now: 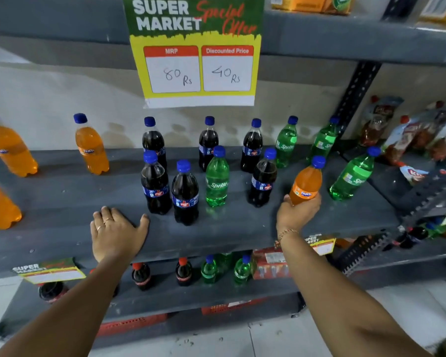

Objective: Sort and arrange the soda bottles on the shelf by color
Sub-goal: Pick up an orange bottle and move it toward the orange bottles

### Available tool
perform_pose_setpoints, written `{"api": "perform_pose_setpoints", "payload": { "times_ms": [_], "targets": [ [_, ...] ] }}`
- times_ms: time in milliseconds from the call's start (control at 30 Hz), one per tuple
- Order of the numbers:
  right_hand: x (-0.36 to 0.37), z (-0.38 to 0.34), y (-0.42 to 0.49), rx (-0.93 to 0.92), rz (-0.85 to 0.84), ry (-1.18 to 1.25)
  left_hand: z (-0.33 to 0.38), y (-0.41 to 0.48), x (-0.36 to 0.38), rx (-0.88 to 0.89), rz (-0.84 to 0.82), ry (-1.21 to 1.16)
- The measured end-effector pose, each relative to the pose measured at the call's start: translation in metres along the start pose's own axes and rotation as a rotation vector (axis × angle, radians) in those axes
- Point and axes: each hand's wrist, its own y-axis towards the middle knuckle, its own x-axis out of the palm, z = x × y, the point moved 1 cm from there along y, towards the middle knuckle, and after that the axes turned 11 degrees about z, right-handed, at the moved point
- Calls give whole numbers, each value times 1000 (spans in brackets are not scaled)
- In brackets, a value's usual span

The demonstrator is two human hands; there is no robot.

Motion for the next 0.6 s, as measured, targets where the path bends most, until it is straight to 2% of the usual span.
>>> {"api": "perform_pose_setpoints", "payload": {
  "times_ms": [200,300,400,600],
  "targets": [
    [-33,-14,-74,16,-62,63,-10,10,-17,130,-79,78],
    [-44,-29,-132,-72,-140,171,-37,24,-36,233,-89,82],
    [-48,-49,-196,-195,-239,315,-70,28,-47,238,-51,41],
    [-30,-83,-309,-238,-533,459,-123,27,-52,193,-47,-137]
  ]
}}
